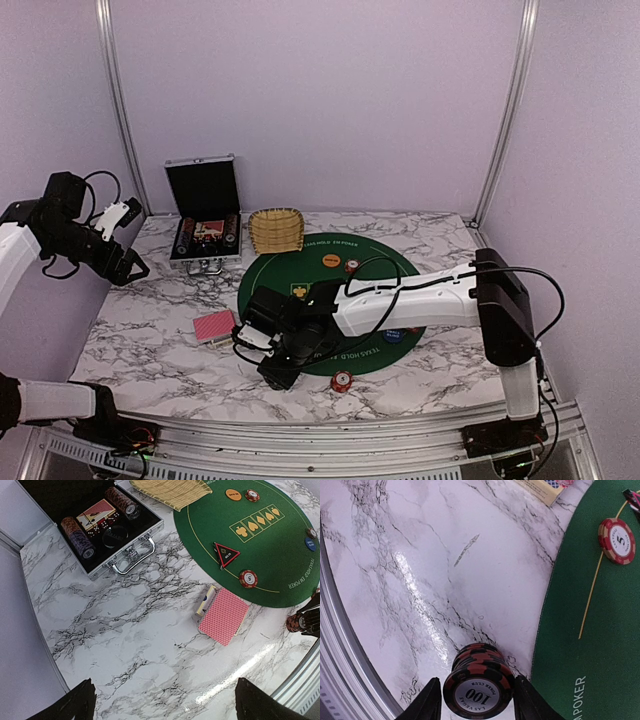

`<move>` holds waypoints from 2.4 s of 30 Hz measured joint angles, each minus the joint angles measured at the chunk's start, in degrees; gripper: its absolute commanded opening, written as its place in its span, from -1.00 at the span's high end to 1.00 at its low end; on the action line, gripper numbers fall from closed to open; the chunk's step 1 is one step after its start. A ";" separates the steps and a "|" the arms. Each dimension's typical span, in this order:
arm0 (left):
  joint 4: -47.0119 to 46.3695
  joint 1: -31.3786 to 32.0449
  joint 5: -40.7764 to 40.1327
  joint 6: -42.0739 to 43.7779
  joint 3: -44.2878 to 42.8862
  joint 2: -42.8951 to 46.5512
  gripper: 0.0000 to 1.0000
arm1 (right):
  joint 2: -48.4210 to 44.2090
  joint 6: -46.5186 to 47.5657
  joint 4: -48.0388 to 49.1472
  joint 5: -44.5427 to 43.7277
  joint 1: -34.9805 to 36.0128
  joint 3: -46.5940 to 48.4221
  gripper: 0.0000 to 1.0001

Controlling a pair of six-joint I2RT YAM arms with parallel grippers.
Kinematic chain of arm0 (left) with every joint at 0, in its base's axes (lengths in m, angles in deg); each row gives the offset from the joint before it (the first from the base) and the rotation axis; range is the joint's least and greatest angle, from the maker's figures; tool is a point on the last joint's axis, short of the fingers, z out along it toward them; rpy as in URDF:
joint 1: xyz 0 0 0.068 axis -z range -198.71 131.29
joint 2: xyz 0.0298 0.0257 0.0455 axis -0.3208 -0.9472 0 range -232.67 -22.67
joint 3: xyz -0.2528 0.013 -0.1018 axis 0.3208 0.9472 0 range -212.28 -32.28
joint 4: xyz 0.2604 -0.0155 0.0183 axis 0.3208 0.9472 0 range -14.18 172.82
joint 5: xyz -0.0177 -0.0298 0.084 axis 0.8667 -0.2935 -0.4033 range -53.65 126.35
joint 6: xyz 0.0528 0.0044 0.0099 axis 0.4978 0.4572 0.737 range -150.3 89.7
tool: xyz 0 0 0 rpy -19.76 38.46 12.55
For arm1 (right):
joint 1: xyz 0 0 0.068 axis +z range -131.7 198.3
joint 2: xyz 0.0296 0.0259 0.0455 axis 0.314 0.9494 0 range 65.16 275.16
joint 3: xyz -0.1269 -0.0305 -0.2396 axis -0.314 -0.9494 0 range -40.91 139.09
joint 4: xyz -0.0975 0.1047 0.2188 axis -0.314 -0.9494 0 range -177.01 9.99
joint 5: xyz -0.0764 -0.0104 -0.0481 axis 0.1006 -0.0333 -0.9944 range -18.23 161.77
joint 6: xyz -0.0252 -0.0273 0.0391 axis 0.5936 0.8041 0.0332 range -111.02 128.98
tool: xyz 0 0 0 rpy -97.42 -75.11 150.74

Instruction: Distribute texas hold em gaming equipment

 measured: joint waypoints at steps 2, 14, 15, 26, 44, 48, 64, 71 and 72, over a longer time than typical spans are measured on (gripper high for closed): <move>0.00 0.00 -0.02 0.00 0.00 0.04 -0.98 | 0.00 -0.07 0.00 -0.09 0.00 0.00 0.07; 0.00 0.00 -0.37 0.00 0.00 0.20 -0.98 | 0.00 -0.20 -0.04 -1.84 0.02 0.00 -0.07; 0.00 0.00 -0.37 0.00 0.00 0.20 -0.98 | 0.00 -0.17 -0.09 -2.10 0.02 0.00 -0.08; 0.00 0.00 -0.39 0.00 0.00 0.20 -0.98 | 0.00 -0.17 -0.48 -3.19 0.02 0.00 -0.10; 0.02 0.00 -0.44 0.00 0.00 0.35 -0.98 | 0.00 -0.20 -0.15 -1.86 0.02 -1.70 0.02; 0.02 0.00 -0.44 0.00 0.00 0.42 -0.98 | 0.00 -0.22 0.00 -1.81 0.02 -1.70 -0.02; 0.02 0.00 -0.57 0.02 0.00 0.63 -0.98 | -0.04 -0.33 0.02 0.00 0.39 -1.70 0.00; 0.02 0.00 -0.59 0.02 0.00 0.63 -0.98 | -0.07 -0.35 0.02 -0.02 0.39 -1.70 0.02; 0.02 0.00 -0.59 0.02 0.00 0.63 -0.98 | -0.07 -0.35 0.02 -0.02 0.39 -1.70 0.02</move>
